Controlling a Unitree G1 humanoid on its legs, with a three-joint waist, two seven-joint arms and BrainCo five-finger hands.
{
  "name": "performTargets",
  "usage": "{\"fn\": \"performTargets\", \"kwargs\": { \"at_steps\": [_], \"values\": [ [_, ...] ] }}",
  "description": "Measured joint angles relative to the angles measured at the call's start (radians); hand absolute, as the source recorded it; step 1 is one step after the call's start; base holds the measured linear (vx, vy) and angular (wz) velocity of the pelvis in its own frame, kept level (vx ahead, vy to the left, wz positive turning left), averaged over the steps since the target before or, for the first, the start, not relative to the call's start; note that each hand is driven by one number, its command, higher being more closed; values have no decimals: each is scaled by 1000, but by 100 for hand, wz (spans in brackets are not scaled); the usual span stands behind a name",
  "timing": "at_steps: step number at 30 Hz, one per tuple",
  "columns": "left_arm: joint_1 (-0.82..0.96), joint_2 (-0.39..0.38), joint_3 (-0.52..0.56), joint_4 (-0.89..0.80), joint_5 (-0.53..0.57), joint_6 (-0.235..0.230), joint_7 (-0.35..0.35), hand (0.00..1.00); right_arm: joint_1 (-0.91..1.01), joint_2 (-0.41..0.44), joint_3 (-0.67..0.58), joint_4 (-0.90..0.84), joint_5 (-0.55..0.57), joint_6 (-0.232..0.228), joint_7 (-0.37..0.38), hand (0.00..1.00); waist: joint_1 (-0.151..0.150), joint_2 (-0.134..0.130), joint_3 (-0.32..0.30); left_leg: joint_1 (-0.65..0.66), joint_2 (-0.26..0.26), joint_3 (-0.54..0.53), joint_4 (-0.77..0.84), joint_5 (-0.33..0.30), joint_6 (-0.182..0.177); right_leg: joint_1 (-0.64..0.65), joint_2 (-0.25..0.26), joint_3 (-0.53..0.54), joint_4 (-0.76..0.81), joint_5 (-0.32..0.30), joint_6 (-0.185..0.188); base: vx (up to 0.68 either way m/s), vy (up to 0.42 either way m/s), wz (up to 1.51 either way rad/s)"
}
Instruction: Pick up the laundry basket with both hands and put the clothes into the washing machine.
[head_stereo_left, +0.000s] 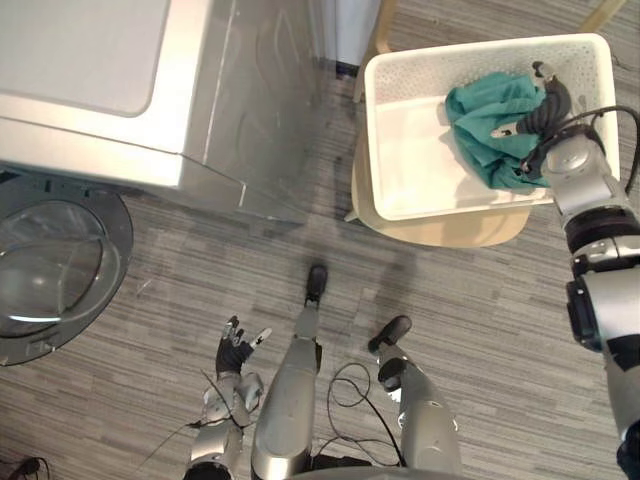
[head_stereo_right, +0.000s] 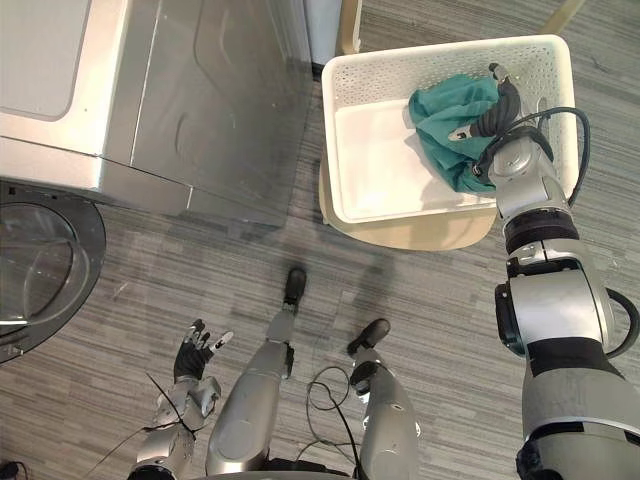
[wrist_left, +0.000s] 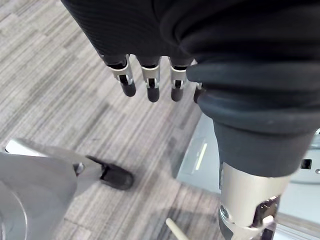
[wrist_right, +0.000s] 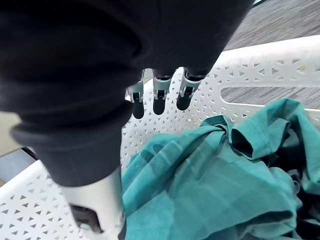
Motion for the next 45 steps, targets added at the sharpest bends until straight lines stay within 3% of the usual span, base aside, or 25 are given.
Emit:
{"fn": "performTargets", "kwargs": {
  "at_steps": [8, 13, 21, 22, 29, 36, 43, 45],
  "values": [
    [-18, -3, -2, -23, -72, -1, -2, 0, -3, -32, 41, 4, 4, 0, 5, 0, 11, 2, 20, -78, 5, -5, 0, 8, -4, -75, 2, -15, 9, -3, -4, -17, -50, 1],
    [-19, -12, -3, -114, -111, -21, -4, 0, -15, -69, 113, -7, 23, -3, 21, 0, 20, 2, 20, -124, 7, -7, 0, 24, -26, -126, -7, -24, 36, -11, -14, 0, -50, -1],
    [-19, -50, -48, -250, -176, -31, -28, 0, -33, -184, 233, -84, 106, -4, 63, 0, 19, 8, 23, -208, 6, -30, -1, 43, -36, -251, -68, -67, 214, -108, -39, -33, -67, 13],
    [-18, -54, -52, -260, -180, -30, -32, 0, -41, -186, 237, -90, 121, -7, 68, 100, 19, 8, 23, -217, 7, -29, -1, 44, -37, -268, -75, -68, 237, -119, -45, -42, -68, 4],
    [-18, -67, -52, -266, -184, -30, -48, 0, -42, -185, 234, -132, 188, -34, 67, 100, -3, 8, 22, -222, 13, -11, -1, 48, -43, -292, -90, -71, 283, -133, -57, -3, -44, -3],
    [-16, -78, -51, -268, -183, -30, -42, 0, 33, -130, 166, -169, 188, -29, 13, 100, -5, 8, 21, -174, 15, 6, 0, 51, -46, -245, -91, -76, 282, -133, -57, 37, -35, 1],
    [-13, -77, -52, -319, -112, -29, -20, 0, 129, -89, -78, -377, 183, -28, -125, 100, -16, 10, 19, -56, 17, 38, 1, 51, -46, -127, -90, -72, 265, -133, -56, 2, -30, -1],
    [-5, -71, -54, -342, -77, -29, -19, 0, 172, -83, -148, -445, 183, -29, -159, 100, -20, 10, -10, -32, 14, 47, 3, 50, -46, -95, -90, -77, 257, -139, -47, -21, -32, 11]
  ]
}}
